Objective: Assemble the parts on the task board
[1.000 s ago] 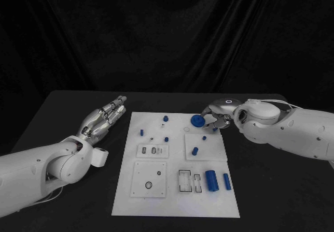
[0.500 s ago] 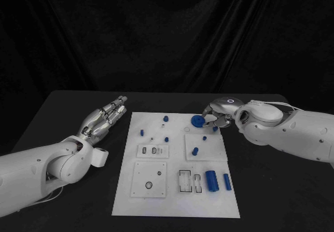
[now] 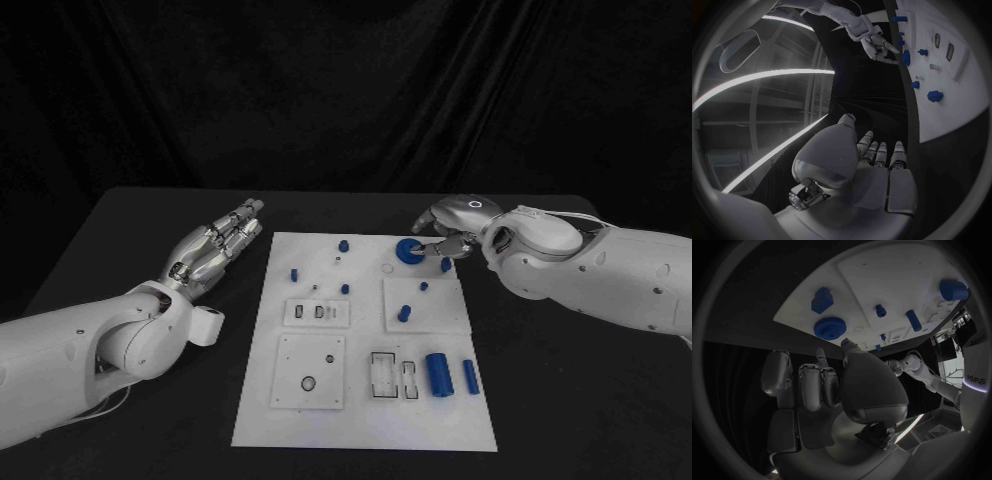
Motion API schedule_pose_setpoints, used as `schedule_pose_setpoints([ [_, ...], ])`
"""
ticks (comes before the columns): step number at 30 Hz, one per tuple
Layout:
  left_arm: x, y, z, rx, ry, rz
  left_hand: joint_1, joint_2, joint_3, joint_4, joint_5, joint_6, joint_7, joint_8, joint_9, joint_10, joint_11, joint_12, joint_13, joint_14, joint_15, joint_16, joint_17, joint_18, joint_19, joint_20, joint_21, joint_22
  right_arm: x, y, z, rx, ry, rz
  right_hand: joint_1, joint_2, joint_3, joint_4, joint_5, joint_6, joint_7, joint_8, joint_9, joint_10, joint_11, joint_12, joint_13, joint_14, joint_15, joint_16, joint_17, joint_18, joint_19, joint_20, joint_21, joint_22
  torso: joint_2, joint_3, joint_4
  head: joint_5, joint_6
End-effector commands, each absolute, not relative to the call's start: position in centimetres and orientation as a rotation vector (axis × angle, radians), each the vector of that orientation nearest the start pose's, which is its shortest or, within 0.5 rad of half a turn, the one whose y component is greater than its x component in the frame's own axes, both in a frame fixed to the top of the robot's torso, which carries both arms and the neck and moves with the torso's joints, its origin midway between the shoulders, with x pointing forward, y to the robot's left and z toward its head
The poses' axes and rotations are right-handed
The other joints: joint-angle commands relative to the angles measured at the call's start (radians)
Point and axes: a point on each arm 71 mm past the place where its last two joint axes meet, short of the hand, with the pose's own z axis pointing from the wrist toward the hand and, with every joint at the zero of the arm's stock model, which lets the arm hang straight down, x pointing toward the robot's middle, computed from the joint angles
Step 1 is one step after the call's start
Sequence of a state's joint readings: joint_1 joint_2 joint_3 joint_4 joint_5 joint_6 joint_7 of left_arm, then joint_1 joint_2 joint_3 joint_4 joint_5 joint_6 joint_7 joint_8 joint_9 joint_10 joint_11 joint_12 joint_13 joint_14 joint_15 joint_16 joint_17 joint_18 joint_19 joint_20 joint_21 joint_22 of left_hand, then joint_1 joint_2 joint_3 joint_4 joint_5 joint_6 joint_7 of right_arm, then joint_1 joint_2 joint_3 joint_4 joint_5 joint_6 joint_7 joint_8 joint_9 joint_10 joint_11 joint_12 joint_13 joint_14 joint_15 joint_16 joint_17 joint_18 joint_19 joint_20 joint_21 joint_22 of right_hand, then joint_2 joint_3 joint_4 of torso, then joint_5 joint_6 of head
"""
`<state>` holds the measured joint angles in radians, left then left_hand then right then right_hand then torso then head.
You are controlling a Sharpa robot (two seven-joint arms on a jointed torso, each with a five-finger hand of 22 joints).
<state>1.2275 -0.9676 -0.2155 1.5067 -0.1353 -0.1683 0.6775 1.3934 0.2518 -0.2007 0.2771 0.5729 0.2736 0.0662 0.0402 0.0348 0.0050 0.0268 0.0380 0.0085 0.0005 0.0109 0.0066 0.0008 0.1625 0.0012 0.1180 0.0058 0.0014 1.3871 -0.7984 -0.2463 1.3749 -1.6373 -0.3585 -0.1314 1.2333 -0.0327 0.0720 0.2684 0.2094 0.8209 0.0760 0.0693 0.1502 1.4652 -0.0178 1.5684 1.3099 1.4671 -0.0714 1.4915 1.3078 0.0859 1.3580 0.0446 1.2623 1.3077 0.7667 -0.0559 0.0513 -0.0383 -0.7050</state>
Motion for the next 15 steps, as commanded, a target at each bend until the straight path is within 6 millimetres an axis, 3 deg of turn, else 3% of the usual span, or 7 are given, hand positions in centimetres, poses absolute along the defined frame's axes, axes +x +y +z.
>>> schedule_pose_setpoints([
  [1, 46.3, 26.8, -20.3, -0.812, 1.357, -1.635, 0.007, 0.001, 0.004, 0.001, 0.004, 0.002, 0.001, 0.005, 0.002, 0.0, 0.006, 0.003, 0.001, 0.0, 0.006, -0.007, -0.001, 0.015, -0.001, 0.009, -0.006, -0.001, 52.1, -22.8, -17.2, -0.385, 1.592, 0.338, 0.021, -0.001, 0.001, -0.012, 0.027, -0.019, 0.002, -0.004, 0.003, 0.106, 0.008, 0.002, 0.261, 0.065, 0.006, 0.0, 0.168, -0.006, 0.007, 0.003, 0.002, 0.038, 0.0, 0.0001, -0.0001, -0.001, -0.002],
  [5, 46.3, 26.8, -20.3, -0.811, 1.358, -1.636, 0.007, 0.001, 0.005, 0.001, 0.004, 0.002, 0.002, 0.005, 0.001, 0.0, 0.006, 0.002, 0.001, 0.0, 0.006, -0.007, -0.001, 0.015, -0.001, 0.01, -0.006, -0.001, 52.2, -22.8, -17.7, -0.391, 1.616, 0.33, 0.036, -0.007, 0.006, -0.024, 0.054, -0.028, 0.0, -0.003, 0.01, 0.106, 0.007, 0.002, 0.261, 0.073, 0.005, 0.014, 0.185, -0.01, 0.022, 0.002, 0.021, 0.055, 0.0, 0.0002, 0.0002, -0.001, -0.004],
  [15, 46.3, 26.8, -20.3, -0.812, 1.361, -1.637, 0.007, 0.001, 0.005, 0.001, 0.004, 0.002, 0.002, 0.005, 0.001, 0.0, 0.006, 0.002, 0.001, 0.0, 0.006, -0.007, -0.001, 0.015, -0.001, 0.01, -0.006, -0.001, 52.3, -22.4, -18.6, -0.405, 1.646, 0.329, 0.041, -0.009, 0.008, -0.029, 0.054, -0.032, 0.001, -0.002, 0.014, 0.106, 0.007, 0.002, 0.261, 0.079, 0.004, 0.025, 0.197, -0.013, 0.033, 0.002, 0.035, 0.067, 0.0, -0.0001, -0.0004, 0.002, -0.009],
])
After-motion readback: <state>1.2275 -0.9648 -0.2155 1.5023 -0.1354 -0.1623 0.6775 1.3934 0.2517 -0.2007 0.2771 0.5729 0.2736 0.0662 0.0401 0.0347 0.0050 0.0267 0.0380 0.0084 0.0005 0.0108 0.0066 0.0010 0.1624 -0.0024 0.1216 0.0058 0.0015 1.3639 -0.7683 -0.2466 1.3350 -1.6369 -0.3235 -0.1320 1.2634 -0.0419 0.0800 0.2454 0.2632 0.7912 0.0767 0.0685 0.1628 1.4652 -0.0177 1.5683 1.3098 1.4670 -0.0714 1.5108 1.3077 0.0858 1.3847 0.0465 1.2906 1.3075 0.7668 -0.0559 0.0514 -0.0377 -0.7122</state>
